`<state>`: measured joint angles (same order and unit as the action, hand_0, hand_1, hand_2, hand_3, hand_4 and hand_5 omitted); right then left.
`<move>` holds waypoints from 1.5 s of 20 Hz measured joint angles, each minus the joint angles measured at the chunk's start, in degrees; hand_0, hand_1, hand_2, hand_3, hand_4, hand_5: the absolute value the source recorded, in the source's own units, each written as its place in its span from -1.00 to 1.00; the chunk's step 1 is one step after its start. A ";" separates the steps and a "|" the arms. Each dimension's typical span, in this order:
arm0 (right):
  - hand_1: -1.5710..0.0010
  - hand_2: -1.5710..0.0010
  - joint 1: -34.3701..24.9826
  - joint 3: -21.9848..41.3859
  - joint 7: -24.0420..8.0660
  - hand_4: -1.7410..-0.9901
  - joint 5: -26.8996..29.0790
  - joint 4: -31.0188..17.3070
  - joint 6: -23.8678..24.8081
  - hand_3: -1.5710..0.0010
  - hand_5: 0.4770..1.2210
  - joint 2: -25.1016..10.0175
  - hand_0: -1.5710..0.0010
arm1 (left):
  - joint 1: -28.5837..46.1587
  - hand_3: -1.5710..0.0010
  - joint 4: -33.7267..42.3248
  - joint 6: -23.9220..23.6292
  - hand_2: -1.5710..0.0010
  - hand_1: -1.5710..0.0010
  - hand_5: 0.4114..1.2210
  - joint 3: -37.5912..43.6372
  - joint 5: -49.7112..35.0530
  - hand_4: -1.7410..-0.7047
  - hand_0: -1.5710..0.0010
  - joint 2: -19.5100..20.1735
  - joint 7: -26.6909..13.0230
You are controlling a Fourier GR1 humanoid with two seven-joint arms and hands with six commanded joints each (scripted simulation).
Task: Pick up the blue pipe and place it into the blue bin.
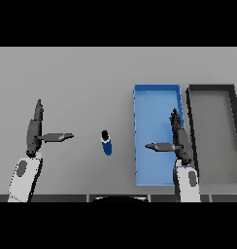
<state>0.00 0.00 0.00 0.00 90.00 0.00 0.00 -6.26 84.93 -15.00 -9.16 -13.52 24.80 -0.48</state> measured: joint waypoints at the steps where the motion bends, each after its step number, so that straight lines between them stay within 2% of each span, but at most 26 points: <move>1: 1.00 1.00 0.11 0.00 0.10 0.37 0.03 0.07 0.02 1.00 -0.62 -0.02 1.00 | 0.10 1.00 0.12 -0.05 1.00 1.00 -0.56 -0.01 0.03 0.29 1.00 -0.04 0.36; 6: 1.00 1.00 1.23 0.15 0.45 0.37 0.20 1.07 -0.45 1.00 -0.62 -0.44 1.00 | 0.78 1.00 1.63 -0.68 1.00 1.00 -0.56 -0.50 0.47 0.29 1.00 -0.10 0.51; 7: 1.00 1.00 2.91 2.23 3.94 0.38 -2.46 2.63 -2.21 1.00 -0.62 -2.78 1.00 | 1.62 1.00 2.32 7.48 1.00 1.00 -0.56 -2.52 -0.02 0.29 1.00 4.60 3.16; 8: 1.00 1.00 5.04 3.85 6.15 0.37 -4.37 4.78 -3.43 1.00 -0.62 -4.48 1.00 | 1.35 1.00 2.08 12.61 1.00 1.00 -0.56 -3.57 -0.32 0.29 1.00 7.64 3.95; 10: 1.00 1.00 7.10 5.71 5.77 0.38 -6.61 7.13 -4.09 1.00 -0.62 -5.71 1.00 | 1.46 1.00 1.56 17.51 1.00 1.00 -0.56 -3.59 -1.47 0.28 1.00 10.71 5.07; 11: 1.00 1.00 6.93 6.13 4.31 0.40 -7.36 7.98 -3.98 1.00 -0.62 -6.11 1.00 | 1.07 1.00 1.38 18.92 1.00 1.00 -0.56 -3.82 -1.76 0.28 1.00 11.35 4.86; 15: 1.00 1.00 6.83 6.42 1.81 0.48 -9.66 8.63 -2.65 1.00 -0.68 -6.78 1.00 | 1.29 1.00 1.94 21.08 1.00 1.00 -0.52 -4.83 -2.19 0.26 1.00 11.59 5.06; 17: 1.00 1.00 7.20 6.70 2.57 0.48 -9.97 8.73 -2.82 1.00 -0.67 -6.96 1.00 | 3.04 1.00 4.77 23.56 1.00 1.00 -0.58 -6.04 -2.61 0.24 1.00 12.46 7.48; 19: 1.00 1.00 6.85 7.04 3.78 0.45 -10.11 8.18 -3.08 1.00 -0.65 -6.82 1.00 | 4.12 1.00 7.31 26.28 1.00 1.00 -0.65 -7.93 -2.81 0.23 1.00 13.31 7.39; 21: 1.00 1.00 6.02 6.64 2.96 0.43 -10.17 7.68 -2.87 1.00 -0.64 -7.10 1.00 | 5.04 1.00 9.90 28.03 1.00 1.00 -0.75 -9.58 -3.19 0.19 1.00 13.85 6.33; 24: 1.00 1.00 6.63 6.89 4.08 0.41 -10.23 7.99 -3.17 1.00 -0.64 -7.17 1.00 | 5.40 1.00 11.57 29.34 1.00 1.00 -0.80 -13.76 -1.31 0.10 1.00 11.52 4.77; 25: 1.00 1.00 6.22 6.76 3.30 0.41 -10.02 8.01 -3.21 1.00 -0.63 -7.17 1.00 | 5.12 1.00 12.19 28.91 1.00 1.00 -0.82 -15.05 0.08 0.09 1.00 10.42 4.85; 27: 1.00 1.00 6.78 7.10 3.99 0.39 -10.10 8.72 -3.40 1.00 -0.62 -7.11 1.00 | 4.04 1.00 10.99 28.25 1.00 1.00 -0.86 -16.57 2.61 0.08 1.00 8.75 4.29; 30: 1.00 1.00 7.22 7.22 3.02 0.37 -10.33 9.20 -2.82 1.00 -0.61 -6.59 1.00 | 4.27 1.00 9.76 26.73 1.00 1.00 -0.87 -19.18 6.27 0.07 1.00 5.42 5.60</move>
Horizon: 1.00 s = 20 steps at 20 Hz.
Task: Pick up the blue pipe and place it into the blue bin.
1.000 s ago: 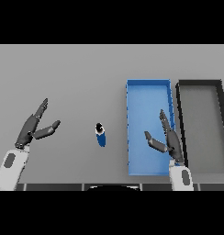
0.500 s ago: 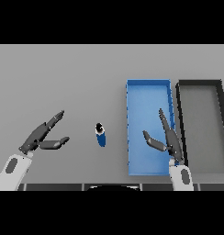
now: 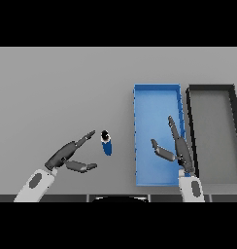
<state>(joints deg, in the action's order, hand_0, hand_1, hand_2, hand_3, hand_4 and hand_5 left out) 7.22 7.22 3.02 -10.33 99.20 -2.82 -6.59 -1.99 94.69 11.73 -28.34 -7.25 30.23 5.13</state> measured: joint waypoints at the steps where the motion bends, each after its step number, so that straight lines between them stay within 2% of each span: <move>1: 1.00 1.00 0.10 0.22 -0.41 0.36 0.40 0.33 -0.39 1.00 -0.61 0.23 1.00 | -0.80 1.00 -1.07 -0.10 1.00 1.00 -0.87 -0.49 0.32 0.06 1.00 -1.25 -0.67; 3: 1.00 1.00 0.32 0.04 -0.70 0.36 0.24 1.34 -0.02 1.00 -0.61 0.03 1.00 | -2.83 1.00 -3.43 -0.31 1.00 1.00 -0.86 -1.07 0.49 0.03 1.00 -3.84 -2.22; 5: 1.00 1.00 0.48 -0.06 -0.98 0.38 0.45 0.27 -0.45 1.00 -0.62 -0.04 1.00 | -3.56 1.00 -5.32 -0.13 1.00 1.00 -0.86 -1.98 0.75 0.06 1.00 -6.12 -2.39; 7: 1.00 1.00 1.57 0.25 0.54 0.41 0.15 1.39 -0.30 1.00 -0.64 0.02 1.00 | -4.47 1.00 -7.36 0.02 1.00 1.00 -0.86 -2.46 0.65 0.07 1.00 -8.36 -2.39; 9: 1.00 1.00 1.37 0.03 -0.87 0.42 0.16 1.63 0.06 1.00 -0.65 0.13 1.00 | -6.65 1.00 -9.91 -0.25 1.00 1.00 -0.88 -3.07 1.69 0.14 1.00 -10.51 -3.24; 11: 1.00 1.00 1.48 0.01 -0.54 0.44 0.16 1.29 -0.15 1.00 -0.66 -0.01 1.00 | -8.40 1.00 -12.14 -0.99 1.00 1.00 -0.87 -4.06 4.05 0.18 1.00 -12.08 -3.01; 15: 1.00 1.00 1.75 -0.32 -0.30 0.43 0.83 1.63 -0.41 1.00 -0.65 -0.14 1.00 | -9.94 1.00 -15.75 0.41 1.00 1.00 -0.70 -3.62 2.10 0.02 1.00 -15.40 0.02; 17: 1.00 1.00 0.82 -1.13 -0.83 0.45 1.24 0.44 -0.35 1.00 -0.66 -0.48 1.00 | -10.87 0.94 -16.65 -0.42 0.86 0.95 -0.57 -3.49 1.97 -0.09 1.00 -17.40 0.29; 18: 1.00 1.00 1.34 -0.87 -0.07 0.45 0.89 0.85 -0.23 1.00 -0.66 -0.42 1.00 | -10.69 0.85 -17.03 -0.09 0.71 0.82 -0.49 -3.22 1.36 -0.13 0.96 -17.67 1.22; 19: 1.00 1.00 1.66 -0.67 0.02 0.45 0.74 0.66 -0.12 1.00 -0.66 -0.09 1.00 | -10.49 0.72 -16.87 -0.56 0.54 0.66 -0.41 -3.17 1.24 -0.18 0.87 -18.12 1.09; 20: 1.00 1.00 1.21 -0.82 -0.59 0.44 1.06 1.14 -0.06 1.00 -0.66 -0.05 1.00 | -10.43 0.38 -17.02 -1.03 0.31 0.42 -0.13 -3.29 1.36 -0.23 0.63 -18.76 0.92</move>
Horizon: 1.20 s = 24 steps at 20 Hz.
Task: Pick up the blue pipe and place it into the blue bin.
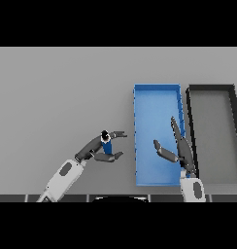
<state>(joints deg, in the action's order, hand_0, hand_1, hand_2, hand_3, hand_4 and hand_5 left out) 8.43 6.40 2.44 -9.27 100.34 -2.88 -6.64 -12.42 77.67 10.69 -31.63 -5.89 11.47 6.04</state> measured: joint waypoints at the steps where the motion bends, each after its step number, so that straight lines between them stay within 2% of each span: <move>1: 1.00 1.00 0.18 -0.36 -0.03 0.45 0.57 0.26 -0.37 1.00 -0.66 -0.42 1.00 | 0.31 0.10 -0.14 -0.11 0.07 0.14 0.10 0.50 -1.13 -0.37 0.36 -0.79 -0.09; 2: 1.00 1.00 0.56 -0.30 0.22 0.45 0.33 -0.06 -0.33 1.00 -0.66 -0.42 1.00 | 0.77 -0.12 0.08 -0.36 -0.15 -0.09 0.28 0.62 -1.58 -0.49 0.09 -1.12 -0.36; 4: 1.00 1.00 0.02 -0.17 -0.46 0.45 0.53 -0.19 -0.45 1.00 -0.66 -0.15 1.00 | 0.76 -0.40 -0.07 -0.60 -0.45 -0.42 0.54 -0.67 0.11 -0.66 -0.30 -1.71 0.36; 6: 1.00 1.00 0.27 -0.03 0.23 0.45 0.59 -0.01 -0.38 1.00 -0.66 0.13 1.00 | 0.82 -0.56 -0.20 -0.05 -0.65 -0.63 0.70 -1.59 0.22 -0.78 -0.56 -1.27 2.92; 8: 1.00 1.00 -0.33 -0.30 -0.90 0.47 0.49 0.50 -0.28 1.00 -0.67 -0.42 1.00 | 0.38 -0.68 -0.92 -1.28 -0.78 -0.76 0.81 -2.11 1.09 -0.85 -0.72 -1.55 4.74; 10: 1.00 1.00 -0.62 -0.16 -0.61 0.47 0.69 -0.63 -0.66 1.00 -0.67 -0.14 1.00 | 0.39 -0.76 -0.81 -2.13 -0.86 -0.85 0.88 -1.88 1.07 -0.91 -0.82 -1.79 4.40; 15: 1.00 1.00 0.34 0.15 1.21 0.50 -0.50 -0.50 -0.31 1.00 -0.66 -0.39 1.00 | -1.18 -0.85 5.28 -3.61 -0.95 -0.95 0.96 -1.89 -0.52 -0.97 -0.94 -3.64 4.24; 16: 1.00 1.00 -0.17 0.21 0.34 0.52 -0.63 -0.34 -0.09 1.00 -0.66 -0.24 1.00 | -1.40 -0.86 6.02 -3.50 -0.96 -0.96 0.97 -1.92 -0.67 -0.98 -0.95 -3.65 4.19; 18: 1.00 1.00 0.22 -0.07 0.81 0.56 -0.53 0.39 -0.20 1.00 -0.67 -0.81 1.00 | -1.77 -0.88 8.60 -3.35 -0.98 -0.97 0.98 -2.41 -1.29 -0.98 -0.97 -4.00 3.05; 22: 1.00 1.00 0.04 -0.65 1.78 0.61 -0.15 -0.29 -0.14 1.00 -0.66 -0.96 1.00 | -3.22 -0.90 11.71 -3.73 -0.99 -0.99 0.99 -3.12 -0.98 -0.99 -0.99 -3.97 -2.06; 24: 1.00 1.00 -0.08 -0.99 2.17 0.63 -0.34 -0.70 0.05 1.00 -0.66 -1.33 1.00 | -2.50 -0.90 13.56 -3.69 -0.99 -0.99 0.99 -3.81 -0.69 -1.00 -0.99 -3.45 -2.86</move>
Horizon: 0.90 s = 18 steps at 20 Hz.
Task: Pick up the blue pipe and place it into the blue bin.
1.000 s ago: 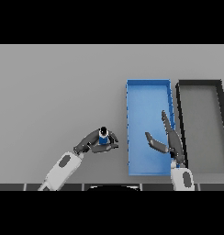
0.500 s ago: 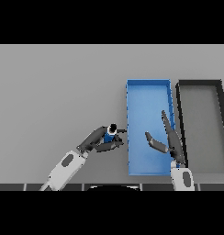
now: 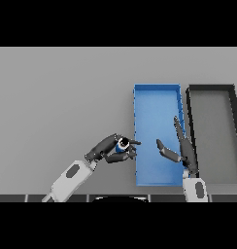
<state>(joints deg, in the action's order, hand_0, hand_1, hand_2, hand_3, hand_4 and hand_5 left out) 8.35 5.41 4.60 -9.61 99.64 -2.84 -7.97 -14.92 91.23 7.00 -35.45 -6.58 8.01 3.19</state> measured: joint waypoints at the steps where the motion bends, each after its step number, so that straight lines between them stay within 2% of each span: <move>1: 1.00 1.00 -0.02 0.03 0.16 0.64 0.05 0.09 -0.08 1.00 -0.66 -0.01 1.00 | 0.04 -0.90 -0.43 -0.17 -0.99 -0.99 0.99 -0.36 0.70 -1.00 -0.99 -0.24 -0.39; 4: 1.00 1.00 0.83 0.07 -0.19 0.50 0.64 0.42 -0.49 1.00 -0.66 0.13 1.00 | -0.19 -0.90 -0.73 -0.28 -1.00 -1.00 0.99 0.18 0.75 -1.00 -1.00 0.04 -0.94; 6: 1.00 1.00 1.81 0.49 -0.16 0.50 0.75 0.42 -0.85 1.00 -0.66 0.53 1.00 | -0.34 -0.90 -1.01 -0.15 -1.00 -1.00 1.00 0.06 1.01 -1.00 -1.00 0.02 -1.22; 8: 1.00 1.00 2.22 -0.37 1.42 0.45 3.52 1.72 -2.22 1.00 -0.61 0.15 1.00 | -0.49 -0.90 -1.50 -0.34 -1.00 -1.00 1.00 0.06 1.05 -1.00 -1.00 -0.48 -1.56; 9: 1.00 1.00 1.91 -0.39 2.48 0.45 6.21 2.84 -4.24 1.00 -0.65 0.03 1.00 | -1.15 -0.90 -1.88 -0.28 -1.00 -1.00 1.00 0.29 1.30 -1.00 -1.00 -0.40 -1.61; 10: 1.00 1.00 0.75 -1.37 1.57 0.41 11.41 3.81 -7.36 1.00 -0.70 -0.75 1.00 | -0.94 -0.91 -1.40 -0.19 -1.00 -1.00 1.00 0.14 1.10 -1.00 -1.00 -0.36 -1.84; 12: 1.00 1.00 -0.77 -2.11 -0.63 0.29 19.10 7.36 -13.43 1.00 -0.78 -4.76 1.00 | -0.26 -0.90 -0.66 0.16 -1.00 -1.00 1.00 -0.16 1.00 -1.00 -1.00 0.02 -1.35; 14: 1.00 1.00 -2.74 -1.78 -4.77 0.17 25.39 11.13 -17.90 1.00 -0.90 -8.85 1.00 | 0.06 -0.90 0.04 0.61 -1.00 -1.00 1.00 -0.22 0.91 -1.00 -1.00 0.85 -1.58; 15: 1.00 1.00 -3.53 -1.30 -6.49 0.14 26.98 12.89 -19.43 1.00 -0.94 -10.78 1.00 | -0.12 -0.90 0.06 0.60 -1.00 -1.00 1.00 0.35 0.52 -1.00 -1.00 1.05 -1.47; 16: 1.00 1.00 -5.80 -0.25 -10.12 0.12 29.50 14.60 -20.00 1.00 -0.94 -11.92 1.00 | -0.24 -0.90 -0.09 0.60 -1.00 -1.00 1.00 -0.20 1.05 -1.00 -1.00 0.70 -1.70; 18: 1.00 1.00 -8.59 2.31 -13.87 0.16 31.08 16.92 -21.67 1.00 -0.93 -13.36 1.00 | -1.35 -0.89 -1.14 0.51 -1.00 -1.00 1.00 1.01 0.87 -1.00 -1.00 0.93 -1.68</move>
<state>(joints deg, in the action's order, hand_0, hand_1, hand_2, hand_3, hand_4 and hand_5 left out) -0.25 7.71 -9.27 21.47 116.57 -24.51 -21.33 -16.26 90.09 7.51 -34.44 -5.71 8.94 1.51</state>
